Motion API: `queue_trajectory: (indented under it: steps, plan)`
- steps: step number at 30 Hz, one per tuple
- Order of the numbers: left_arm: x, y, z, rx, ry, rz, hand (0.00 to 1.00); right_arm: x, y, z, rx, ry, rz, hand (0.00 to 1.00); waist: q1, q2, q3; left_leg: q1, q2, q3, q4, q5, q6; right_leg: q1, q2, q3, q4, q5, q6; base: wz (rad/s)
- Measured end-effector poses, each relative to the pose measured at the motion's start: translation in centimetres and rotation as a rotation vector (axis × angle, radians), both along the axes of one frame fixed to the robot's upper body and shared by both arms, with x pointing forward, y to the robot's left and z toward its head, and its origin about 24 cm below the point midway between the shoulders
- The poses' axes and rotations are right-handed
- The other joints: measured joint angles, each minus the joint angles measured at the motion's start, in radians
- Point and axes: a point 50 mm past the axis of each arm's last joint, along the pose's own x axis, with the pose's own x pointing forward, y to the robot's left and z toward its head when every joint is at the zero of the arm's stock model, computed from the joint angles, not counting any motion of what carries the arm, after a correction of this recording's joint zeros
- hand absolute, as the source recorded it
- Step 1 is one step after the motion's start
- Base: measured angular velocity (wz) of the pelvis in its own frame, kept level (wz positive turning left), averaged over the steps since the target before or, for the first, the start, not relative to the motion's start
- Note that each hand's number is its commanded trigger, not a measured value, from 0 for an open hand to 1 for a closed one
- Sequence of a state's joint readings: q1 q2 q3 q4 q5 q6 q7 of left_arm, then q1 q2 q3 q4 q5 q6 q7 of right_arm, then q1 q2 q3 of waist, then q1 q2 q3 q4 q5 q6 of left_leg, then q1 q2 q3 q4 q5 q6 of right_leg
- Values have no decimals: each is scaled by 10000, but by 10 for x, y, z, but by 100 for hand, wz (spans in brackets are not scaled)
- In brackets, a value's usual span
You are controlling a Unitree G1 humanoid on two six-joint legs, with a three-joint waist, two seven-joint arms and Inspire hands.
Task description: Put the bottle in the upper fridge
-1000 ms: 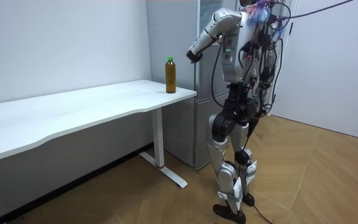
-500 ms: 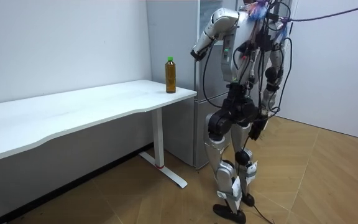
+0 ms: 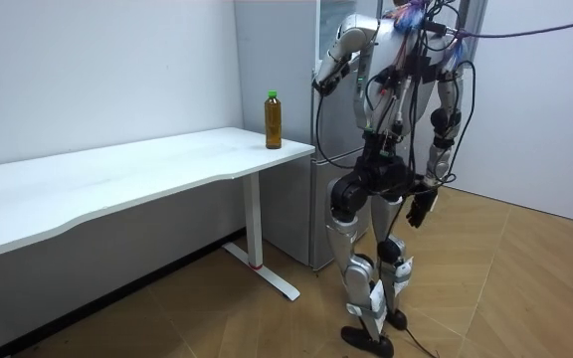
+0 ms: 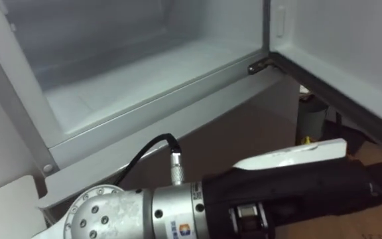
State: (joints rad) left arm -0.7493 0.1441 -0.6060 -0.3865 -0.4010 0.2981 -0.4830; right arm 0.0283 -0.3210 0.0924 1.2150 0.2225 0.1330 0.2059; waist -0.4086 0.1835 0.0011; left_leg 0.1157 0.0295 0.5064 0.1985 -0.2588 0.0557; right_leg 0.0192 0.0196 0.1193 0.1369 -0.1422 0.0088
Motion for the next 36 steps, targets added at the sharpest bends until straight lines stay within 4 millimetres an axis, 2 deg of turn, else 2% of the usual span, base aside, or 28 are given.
queue_trajectory:
  steps: [2,6,9,12,13,14,17,19,21,23,29,30,31,34,36]
  plan:
    - [0,-2,1,-172,133,78,0,0,-2,0,-88,64,4,0,-24,86,14,-3,23,70,3,1,-1,-12,16,12,-8,-11,-57,-7]
    - [-1,-5,2,-304,217,-7,0,-1,-3,1,-140,172,-35,0,20,116,31,-16,50,89,-13,4,-7,-30,19,-112,-10,-57,-100,5]
    - [-1,-5,3,-358,194,-6,0,0,-2,0,-111,203,-198,0,141,112,33,-14,57,39,-23,12,-19,-38,25,-150,-7,-71,-111,4]
    - [-4,-4,5,-449,59,-30,0,2,0,0,-118,97,-434,0,414,99,38,-107,55,-155,-23,23,-38,-75,11,-278,28,-69,-114,12]
    - [-5,-2,8,-538,-92,-11,0,2,2,-1,-166,77,-536,0,452,64,54,-179,47,-338,-31,24,-39,-64,-13,-477,21,-69,-116,40]
    - [-5,0,11,-683,-187,19,0,1,4,-2,-173,117,-626,0,632,-31,119,-169,48,-503,-45,27,-44,-35,-12,-593,47,-70,-127,39]
    - [-4,8,19,-995,-411,269,0,1,9,-4,-61,44,-917,0,1047,-210,118,-266,61,-821,-42,33,-54,-20,-16,-874,0,-58,-166,29]
    - [-4,20,28,-1365,-835,702,0,3,15,-6,56,-118,-1245,0,1410,-384,108,-414,58,-1138,-46,67,-109,-47,-29,-1114,-22,-64,-193,44]
    - [-5,29,35,-1638,-1156,1124,0,0,18,-7,109,-88,-1409,0,1604,-527,75,-479,38,-1443,-49,91,-144,-2,-65,-1469,-36,-92,-231,44]
    - [-3,42,43,-2044,-1478,1714,0,-5,19,-9,248,-94,-1779,0,2032,-696,71,-532,15,-1701,-78,142,-217,22,-103,-1797,-22,-115,-250,35]
    - [10,85,68,-3797,-1934,4029,0,-17,20,-11,311,109,-2133,0,3153,-926,-14,-677,-1,-2202,-102,180,-248,114,-143,-2429,-3,-115,-252,23]
    - [11,91,69,-4018,-1920,4323,0,-18,21,-11,304,93,-2153,0,3277,-955,-28,-652,-5,-2260,-102,182,-249,162,-148,-2508,-3,-115,-252,23]
    - [12,102,71,-4431,-1938,4894,0,-21,22,-11,297,133,-2194,0,3378,-1001,-74,-636,-8,-2394,-103,185,-252,211,-149,-2604,0,-115,-252,25]
    - [16,129,78,-5014,-2200,6259,0,-26,24,-12,346,117,-2256,0,3858,-1113,-125,-561,-23,-2621,-103,186,-252,335,-151,-2638,-14,-115,-252,13]
    - [14,148,79,-5561,-2307,7139,0,-29,25,-12,352,150,-2252,0,3967,-1134,-142,-529,-54,-2782,-104,186,-251,402,-177,-2747,-14,-116,-251,13]
